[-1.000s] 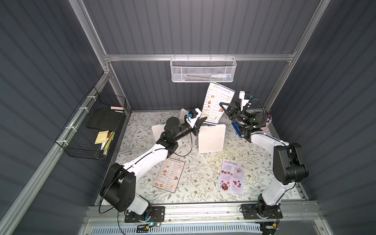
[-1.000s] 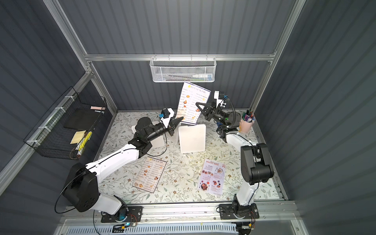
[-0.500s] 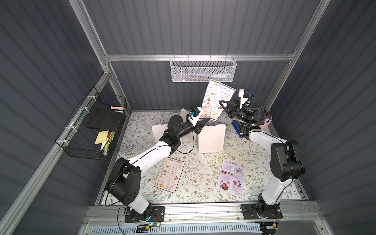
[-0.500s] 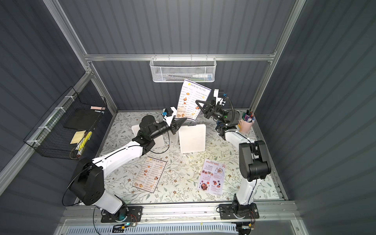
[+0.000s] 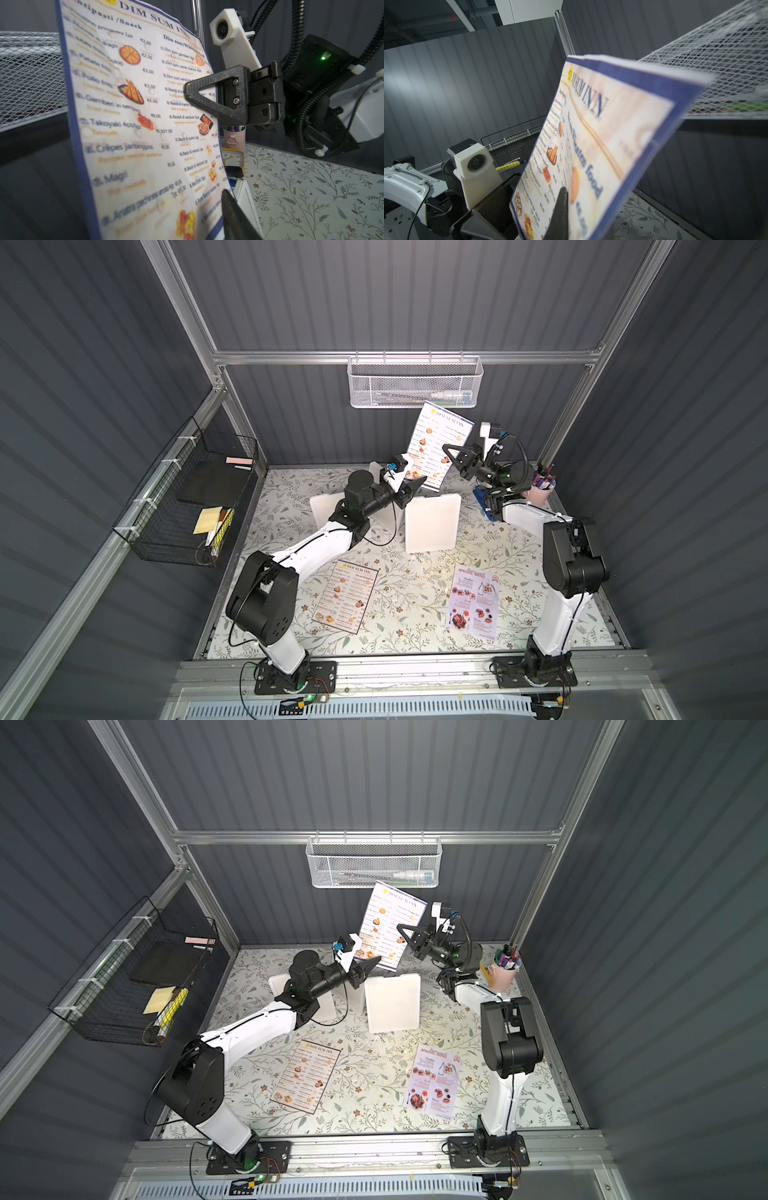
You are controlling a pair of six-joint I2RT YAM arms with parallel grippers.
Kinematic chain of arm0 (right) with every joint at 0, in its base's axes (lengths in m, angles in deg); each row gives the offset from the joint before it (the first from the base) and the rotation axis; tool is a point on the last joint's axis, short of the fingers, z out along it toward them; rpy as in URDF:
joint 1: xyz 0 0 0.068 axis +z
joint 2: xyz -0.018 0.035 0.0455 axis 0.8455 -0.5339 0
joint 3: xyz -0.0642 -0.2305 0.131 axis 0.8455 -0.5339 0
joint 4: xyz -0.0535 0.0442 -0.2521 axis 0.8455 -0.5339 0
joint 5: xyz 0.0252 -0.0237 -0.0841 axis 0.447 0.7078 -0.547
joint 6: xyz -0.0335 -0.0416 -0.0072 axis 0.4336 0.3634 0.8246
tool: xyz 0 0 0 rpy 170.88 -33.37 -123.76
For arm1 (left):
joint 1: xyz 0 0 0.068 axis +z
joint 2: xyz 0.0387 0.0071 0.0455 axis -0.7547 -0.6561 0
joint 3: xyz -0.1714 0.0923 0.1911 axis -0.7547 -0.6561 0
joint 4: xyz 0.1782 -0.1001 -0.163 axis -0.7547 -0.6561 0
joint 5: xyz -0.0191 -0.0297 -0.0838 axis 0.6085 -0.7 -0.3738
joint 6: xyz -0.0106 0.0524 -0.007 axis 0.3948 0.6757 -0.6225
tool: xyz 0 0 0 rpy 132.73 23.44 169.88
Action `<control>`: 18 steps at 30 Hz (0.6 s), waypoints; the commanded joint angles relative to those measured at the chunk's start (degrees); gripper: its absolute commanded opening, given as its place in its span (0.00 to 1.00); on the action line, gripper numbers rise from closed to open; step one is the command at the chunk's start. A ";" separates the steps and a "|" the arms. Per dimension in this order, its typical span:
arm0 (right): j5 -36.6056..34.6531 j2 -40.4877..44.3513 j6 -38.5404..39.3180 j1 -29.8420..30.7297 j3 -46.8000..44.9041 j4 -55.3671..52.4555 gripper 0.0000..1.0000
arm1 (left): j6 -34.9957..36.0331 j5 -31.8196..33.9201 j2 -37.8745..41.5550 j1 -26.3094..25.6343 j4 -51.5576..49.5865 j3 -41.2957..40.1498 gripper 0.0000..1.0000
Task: Insert the menus into the narrow rack
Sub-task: Insert the menu into the narrow rack.
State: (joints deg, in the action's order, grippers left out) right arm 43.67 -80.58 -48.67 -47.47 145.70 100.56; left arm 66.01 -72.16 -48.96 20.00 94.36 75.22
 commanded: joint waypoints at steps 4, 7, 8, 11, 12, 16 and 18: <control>-0.21 -0.38 0.78 0.19 -1.13 1.63 0.00 | -0.72 -0.40 -0.75 1.05 1.94 0.11 0.46; -0.42 -0.72 1.41 0.20 -1.31 1.62 0.00 | -0.98 -0.32 -1.67 1.35 2.08 0.45 0.47; -0.45 -1.02 1.40 0.20 -1.28 1.66 0.00 | -1.00 -0.35 -2.00 1.43 2.02 0.65 0.46; -0.44 -1.51 1.48 0.20 -1.25 1.62 0.00 | -1.12 -0.46 -2.71 1.48 2.19 0.91 0.47; -0.50 -1.73 1.49 0.21 -1.26 1.70 0.00 | -1.20 -0.45 -2.92 1.49 2.33 1.01 0.47; -0.45 -2.46 1.82 0.20 -1.31 1.69 0.00 | -1.35 -0.44 -3.94 1.57 2.68 1.16 0.46; -0.44 -2.79 1.71 0.20 -1.27 1.66 0.00 | -1.38 -0.55 -4.33 1.66 2.75 1.38 0.46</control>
State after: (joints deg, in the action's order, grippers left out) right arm 43.58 -82.83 -47.31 -47.45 144.74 100.63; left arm 65.52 -72.16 -52.68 21.21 95.65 75.22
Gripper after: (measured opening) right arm 0.049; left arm 0.464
